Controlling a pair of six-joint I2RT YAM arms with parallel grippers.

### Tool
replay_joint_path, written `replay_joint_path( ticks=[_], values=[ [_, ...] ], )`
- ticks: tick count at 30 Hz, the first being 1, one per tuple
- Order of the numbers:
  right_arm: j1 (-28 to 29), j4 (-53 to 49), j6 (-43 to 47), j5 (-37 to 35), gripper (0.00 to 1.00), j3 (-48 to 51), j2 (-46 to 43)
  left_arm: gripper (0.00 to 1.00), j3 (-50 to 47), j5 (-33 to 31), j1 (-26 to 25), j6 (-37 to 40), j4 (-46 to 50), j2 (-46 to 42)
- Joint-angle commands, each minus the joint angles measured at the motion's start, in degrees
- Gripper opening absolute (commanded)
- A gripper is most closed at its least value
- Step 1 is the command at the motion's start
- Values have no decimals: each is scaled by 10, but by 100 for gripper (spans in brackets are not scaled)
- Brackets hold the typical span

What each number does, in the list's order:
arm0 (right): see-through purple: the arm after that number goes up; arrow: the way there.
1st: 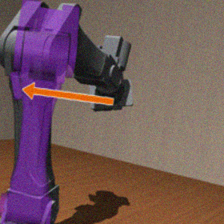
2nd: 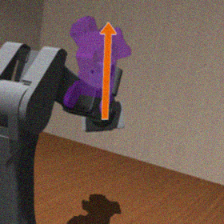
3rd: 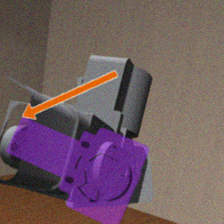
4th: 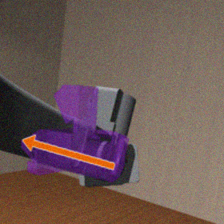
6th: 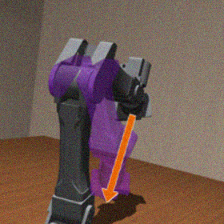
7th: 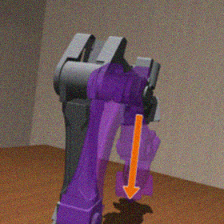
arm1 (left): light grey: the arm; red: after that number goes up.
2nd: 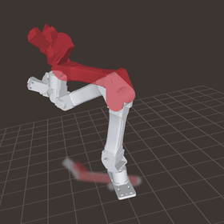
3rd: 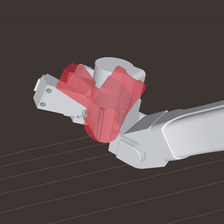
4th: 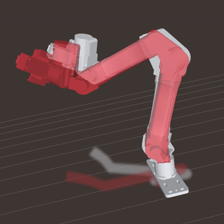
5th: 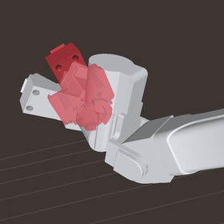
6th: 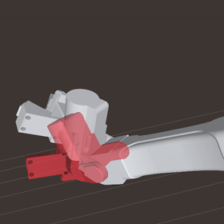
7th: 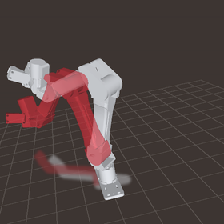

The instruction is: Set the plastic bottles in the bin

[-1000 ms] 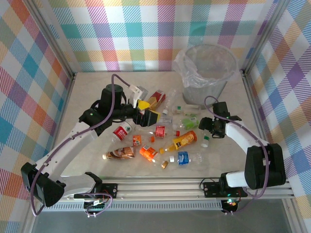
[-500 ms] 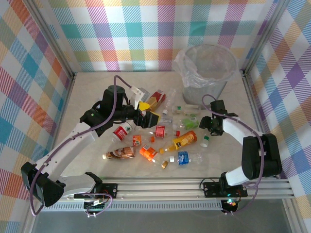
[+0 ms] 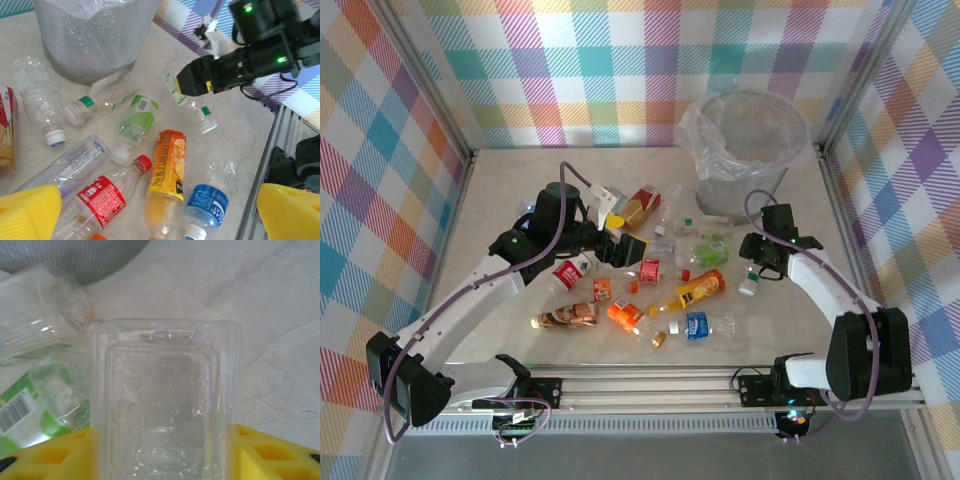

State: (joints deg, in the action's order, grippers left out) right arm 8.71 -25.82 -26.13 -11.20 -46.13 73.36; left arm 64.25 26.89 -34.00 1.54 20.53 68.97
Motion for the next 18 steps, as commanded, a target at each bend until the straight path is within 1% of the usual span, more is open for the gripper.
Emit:
replay_joint_path(
  ticks=[1, 6, 9, 14, 18],
  values=[
    [4, -29, -8, 1, 58, 13, -43, 100, -4, 8, -5, 3, -23, 2],
    [4, -52, 10, 30, 58, 12, -119, 100, -6, -9, -5, 11, -20, -16],
    [4, -56, 22, 52, 58, 10, -169, 100, 6, -12, -5, 20, -2, -17],
    [11, -59, 41, 103, 58, -24, -201, 100, 4, -22, -5, 21, -2, -31],
    [13, -74, 52, 134, 58, -82, -216, 100, 6, -21, -5, 20, 0, -28]
  ],
)
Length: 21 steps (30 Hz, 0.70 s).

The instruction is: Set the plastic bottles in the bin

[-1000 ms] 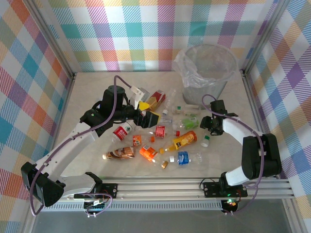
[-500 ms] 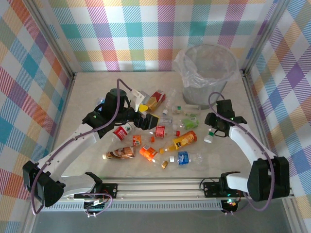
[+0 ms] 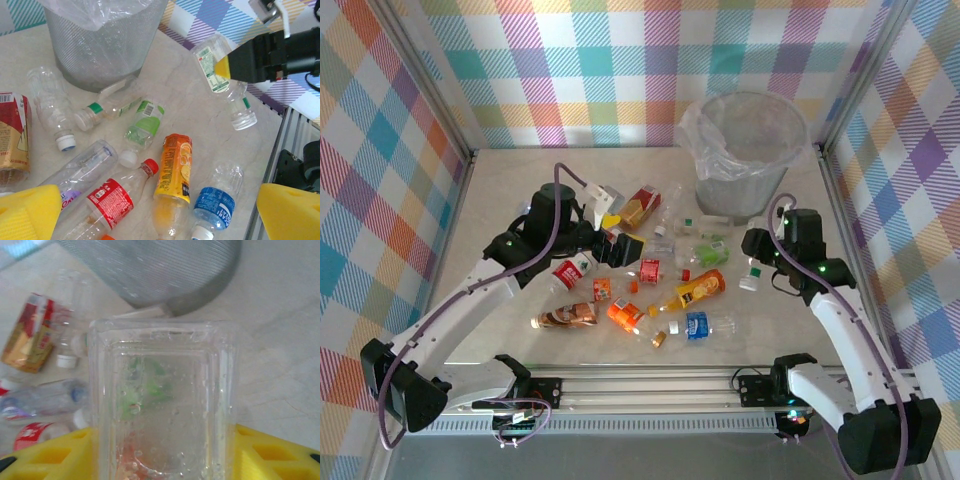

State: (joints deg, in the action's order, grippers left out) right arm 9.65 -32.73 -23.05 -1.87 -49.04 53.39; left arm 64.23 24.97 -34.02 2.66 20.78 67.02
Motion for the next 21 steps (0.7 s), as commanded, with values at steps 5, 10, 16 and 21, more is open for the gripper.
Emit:
replay_joint_path(
  ticks=[5, 10, 16, 21],
  values=[
    [5, -19, 47, 77, 58, -146, 4, 100, 10, 9, -5, 7, -1, -10],
    [5, -39, 92, 118, 60, -260, 67, 100, 11, 8, -7, 13, 6, -8],
    [5, -75, 132, 134, 60, -386, 155, 100, 6, 5, -15, 12, 3, -15],
    [5, -82, 143, 118, 61, -468, 219, 100, 6, 6, -17, 14, 4, -5]
  ],
)
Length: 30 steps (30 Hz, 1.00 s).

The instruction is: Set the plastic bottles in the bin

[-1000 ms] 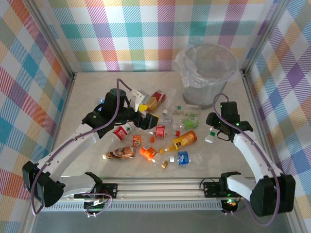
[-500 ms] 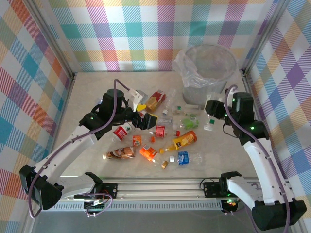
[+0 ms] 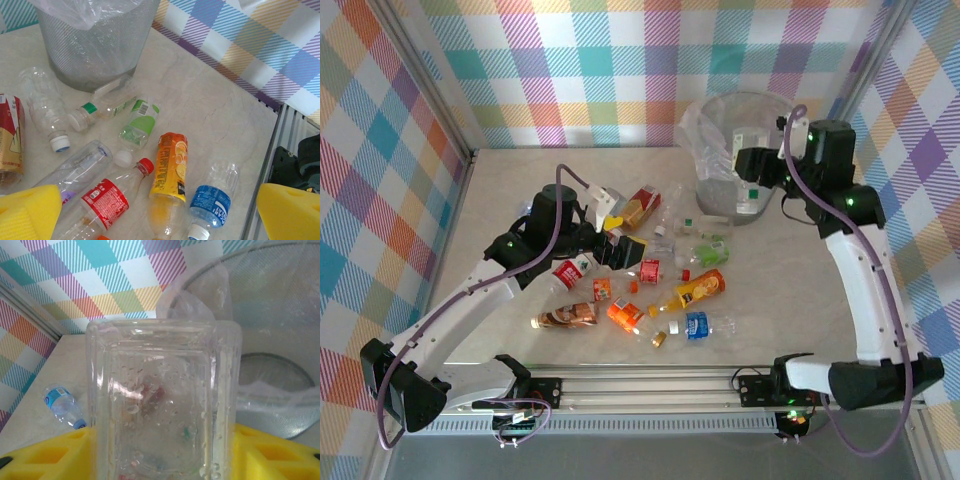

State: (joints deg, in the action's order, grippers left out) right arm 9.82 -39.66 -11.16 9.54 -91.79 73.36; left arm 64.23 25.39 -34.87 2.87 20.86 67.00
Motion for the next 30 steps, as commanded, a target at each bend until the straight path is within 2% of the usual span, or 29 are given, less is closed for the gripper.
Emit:
replay_joint_path(
  ticks=[1, 5, 12, 22, 30],
  values=[
    [3, -12, 27, 1, 61, -54, 29, 100, 8, 6, -10, 9, 4, -4],
    [2, -6, 31, -11, 61, -93, 71, 100, 10, 14, -17, 6, 3, -7],
    [-2, -8, 42, -46, 60, -185, 155, 100, 10, -7, -23, 25, 16, -17],
    [-25, -53, 67, -60, 59, -331, 275, 100, 12, 26, -29, 26, 17, -17],
    [-50, -79, 68, -61, 59, -385, 351, 100, 5, 49, -31, 11, -1, -16]
  ],
)
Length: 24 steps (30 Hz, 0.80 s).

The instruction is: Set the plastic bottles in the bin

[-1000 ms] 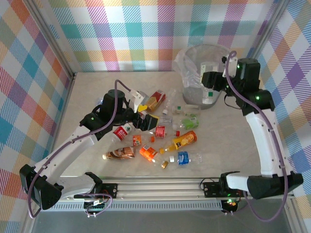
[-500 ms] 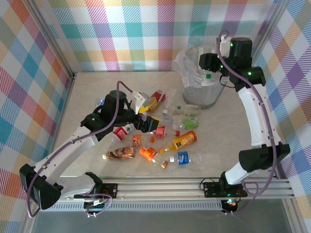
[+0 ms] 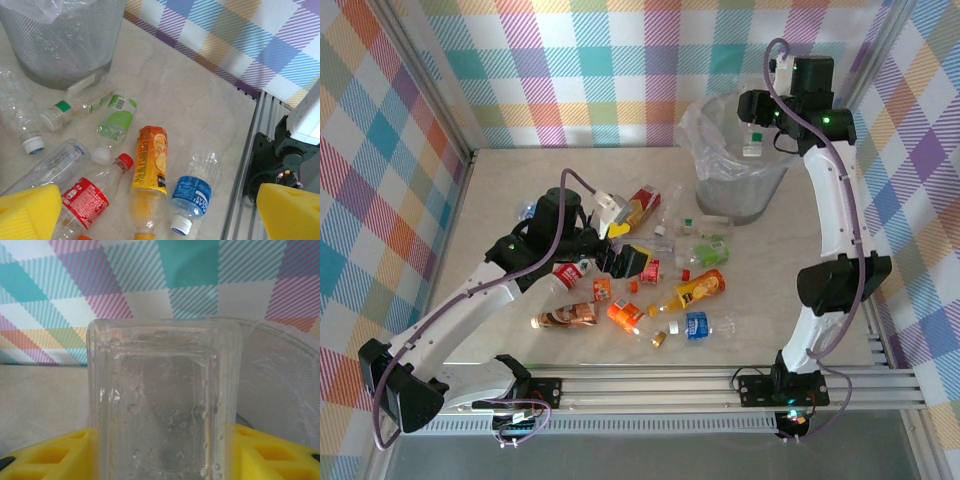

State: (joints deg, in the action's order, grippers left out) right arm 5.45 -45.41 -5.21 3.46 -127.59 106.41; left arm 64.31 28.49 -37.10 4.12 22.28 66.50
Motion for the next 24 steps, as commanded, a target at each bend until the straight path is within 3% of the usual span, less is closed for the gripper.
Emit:
replay_joint_path(
  ticks=[1, 24],
  values=[
    [-9, -26, 8, 3, 59, -33, 29, 100, 5, 17, -9, -1, -15, -12],
    [-12, -124, 18, 53, 60, -103, 158, 100, 6, -8, -10, 1, -9, -15]
  ],
)
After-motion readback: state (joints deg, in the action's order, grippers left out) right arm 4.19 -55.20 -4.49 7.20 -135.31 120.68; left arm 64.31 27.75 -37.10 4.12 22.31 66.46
